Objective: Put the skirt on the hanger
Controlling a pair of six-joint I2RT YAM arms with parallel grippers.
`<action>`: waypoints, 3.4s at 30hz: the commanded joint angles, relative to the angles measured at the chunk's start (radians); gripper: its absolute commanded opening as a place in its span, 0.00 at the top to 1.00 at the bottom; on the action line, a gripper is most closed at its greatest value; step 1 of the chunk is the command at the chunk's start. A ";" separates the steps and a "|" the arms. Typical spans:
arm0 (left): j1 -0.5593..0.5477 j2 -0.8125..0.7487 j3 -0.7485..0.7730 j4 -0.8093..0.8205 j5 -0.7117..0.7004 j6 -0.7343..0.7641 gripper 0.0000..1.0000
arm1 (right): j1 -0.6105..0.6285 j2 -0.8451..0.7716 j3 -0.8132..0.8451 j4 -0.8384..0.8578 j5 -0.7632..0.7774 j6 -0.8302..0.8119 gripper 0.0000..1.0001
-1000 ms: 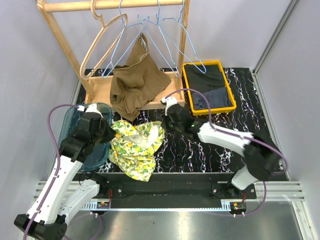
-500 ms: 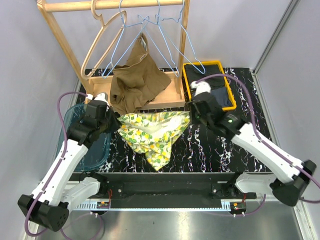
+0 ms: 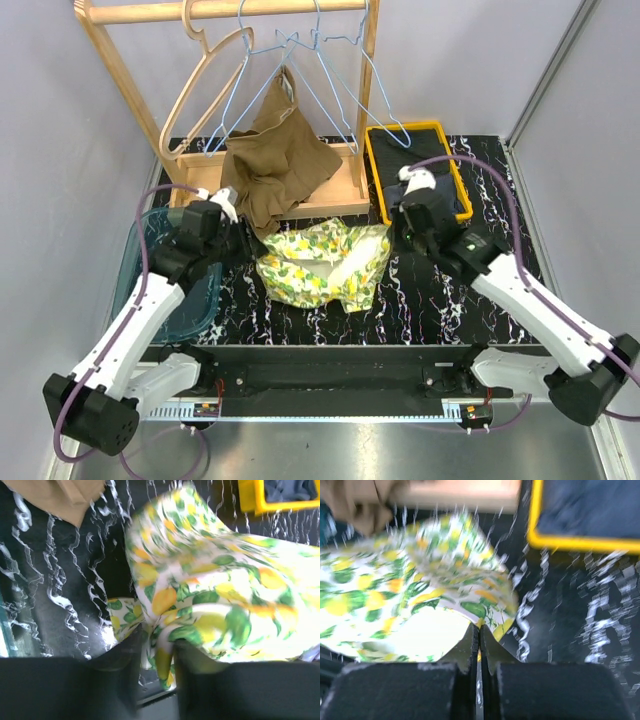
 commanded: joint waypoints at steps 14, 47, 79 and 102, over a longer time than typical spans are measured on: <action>-0.184 -0.123 -0.178 0.139 0.190 0.086 0.31 | -0.006 0.196 -0.083 0.168 -0.235 0.094 1.00; -0.762 -0.023 -0.280 -0.084 -0.439 -0.448 0.62 | -0.005 0.222 -0.158 0.223 -0.287 0.126 1.00; -0.812 0.109 -0.306 0.029 -0.531 -0.597 0.61 | -0.006 0.206 -0.196 0.257 -0.317 0.137 1.00; -0.868 0.066 -0.312 -0.046 -0.608 -0.675 0.51 | -0.006 0.227 -0.200 0.281 -0.340 0.150 1.00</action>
